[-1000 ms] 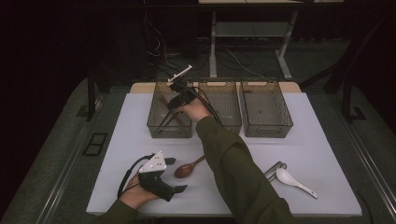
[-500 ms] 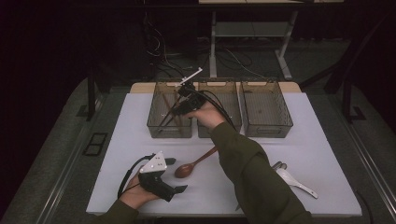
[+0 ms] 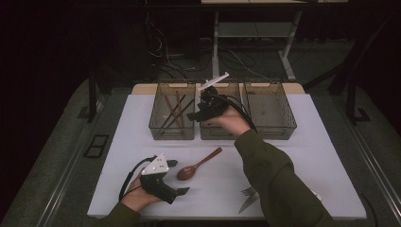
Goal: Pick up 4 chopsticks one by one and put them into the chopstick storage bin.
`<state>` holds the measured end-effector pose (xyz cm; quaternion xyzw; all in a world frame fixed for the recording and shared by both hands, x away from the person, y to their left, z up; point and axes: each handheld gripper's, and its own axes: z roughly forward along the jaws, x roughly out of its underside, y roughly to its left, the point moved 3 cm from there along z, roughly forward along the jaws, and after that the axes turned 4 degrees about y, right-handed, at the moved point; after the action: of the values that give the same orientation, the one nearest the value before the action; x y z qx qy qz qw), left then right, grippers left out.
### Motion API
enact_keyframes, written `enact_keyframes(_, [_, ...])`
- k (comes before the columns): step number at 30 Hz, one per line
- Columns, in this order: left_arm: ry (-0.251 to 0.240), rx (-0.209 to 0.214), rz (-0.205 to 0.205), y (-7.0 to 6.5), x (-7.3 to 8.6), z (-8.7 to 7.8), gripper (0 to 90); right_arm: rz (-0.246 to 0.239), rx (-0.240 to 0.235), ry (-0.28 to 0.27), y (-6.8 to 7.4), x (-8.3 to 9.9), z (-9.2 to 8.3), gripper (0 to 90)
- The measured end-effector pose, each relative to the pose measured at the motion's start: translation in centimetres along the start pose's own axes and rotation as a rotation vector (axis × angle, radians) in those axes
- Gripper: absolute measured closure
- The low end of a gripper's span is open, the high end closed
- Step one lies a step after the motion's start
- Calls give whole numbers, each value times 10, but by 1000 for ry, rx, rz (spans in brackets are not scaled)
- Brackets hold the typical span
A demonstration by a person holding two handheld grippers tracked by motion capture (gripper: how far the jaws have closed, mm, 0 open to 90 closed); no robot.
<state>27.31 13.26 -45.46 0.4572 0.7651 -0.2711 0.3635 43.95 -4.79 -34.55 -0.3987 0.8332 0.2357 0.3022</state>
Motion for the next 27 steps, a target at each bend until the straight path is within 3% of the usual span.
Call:
enact_keyframes(7, [3,0,-1,0,0,0,0,-7,0,-24,-6,21,-18,334])
enact_keyframes(16, [3,-2,-7,1,0,0,0,21,-4,-62,-15,47,-38,335])
enact_keyframes(27, [8,-5,-8,1,0,1,0,33,-22,-76,-21,83,-60,342])
